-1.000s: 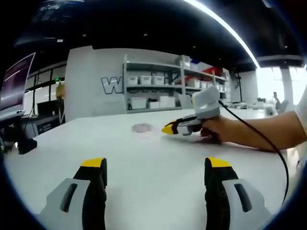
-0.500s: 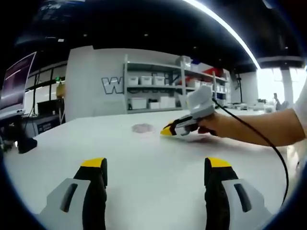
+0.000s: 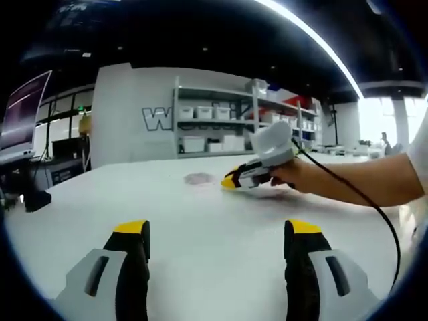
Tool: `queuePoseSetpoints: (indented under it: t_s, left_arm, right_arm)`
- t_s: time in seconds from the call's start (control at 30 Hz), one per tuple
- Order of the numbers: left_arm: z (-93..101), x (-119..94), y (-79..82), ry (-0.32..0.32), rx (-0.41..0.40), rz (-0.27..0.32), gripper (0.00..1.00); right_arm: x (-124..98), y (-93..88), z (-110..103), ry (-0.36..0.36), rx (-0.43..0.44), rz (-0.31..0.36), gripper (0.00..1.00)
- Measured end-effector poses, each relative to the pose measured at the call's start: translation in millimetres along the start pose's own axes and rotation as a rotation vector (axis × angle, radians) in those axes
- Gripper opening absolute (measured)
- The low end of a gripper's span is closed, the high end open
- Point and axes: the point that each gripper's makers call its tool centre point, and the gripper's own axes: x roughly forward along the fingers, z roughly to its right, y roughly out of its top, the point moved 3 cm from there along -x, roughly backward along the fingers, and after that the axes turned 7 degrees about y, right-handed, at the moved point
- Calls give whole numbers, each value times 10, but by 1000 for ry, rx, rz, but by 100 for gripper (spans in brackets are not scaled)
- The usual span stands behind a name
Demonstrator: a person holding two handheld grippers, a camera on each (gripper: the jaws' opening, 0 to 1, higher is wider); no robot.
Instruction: Open the resealable bag by pulling the two sides of the seal apart until the entire bag opening is separated and visibly accessible.
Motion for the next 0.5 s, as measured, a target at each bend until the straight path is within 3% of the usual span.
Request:
queuePoseSetpoints:
  t_s: [0.5]
  left_arm:
    - [4,1,-10,0,0,-5,81]
  right_arm:
    - [98,12,-21,0,-95,31,10]
